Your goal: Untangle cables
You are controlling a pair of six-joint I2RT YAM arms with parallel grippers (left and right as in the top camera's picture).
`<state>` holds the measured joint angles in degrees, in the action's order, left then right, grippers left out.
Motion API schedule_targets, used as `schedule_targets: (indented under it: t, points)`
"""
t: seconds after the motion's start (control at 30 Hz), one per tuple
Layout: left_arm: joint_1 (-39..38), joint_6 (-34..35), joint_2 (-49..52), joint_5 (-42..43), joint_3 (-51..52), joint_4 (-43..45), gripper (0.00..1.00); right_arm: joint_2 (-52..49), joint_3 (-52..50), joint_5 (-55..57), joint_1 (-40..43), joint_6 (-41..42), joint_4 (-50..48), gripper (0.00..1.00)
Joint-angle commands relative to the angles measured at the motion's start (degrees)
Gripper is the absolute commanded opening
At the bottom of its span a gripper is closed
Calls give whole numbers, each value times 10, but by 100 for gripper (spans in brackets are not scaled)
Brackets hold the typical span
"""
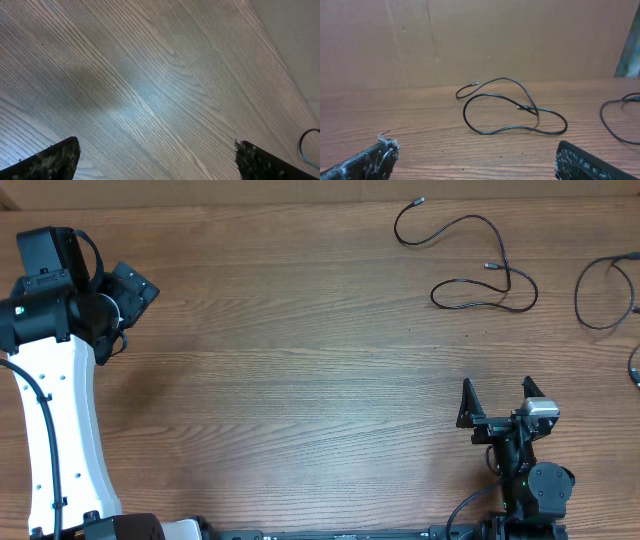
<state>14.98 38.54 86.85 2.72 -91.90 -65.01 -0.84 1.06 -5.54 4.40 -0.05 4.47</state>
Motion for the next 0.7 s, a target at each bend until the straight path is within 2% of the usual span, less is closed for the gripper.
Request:
schedule_targets:
  t: [0.0, 0.4, 0.67]
  points:
    - [-12, -9, -12, 13, -5, -12, 100, 7, -6, 4, -3, -4, -2, 100]
    - [-79, -14, -134, -18, 25, -23, 100, 7, -6, 4, -3, -4, -2, 100]
    - [-116, -13, -261, -41, 122, 2, 100, 7, -6, 4, -3, -4, -2, 100]
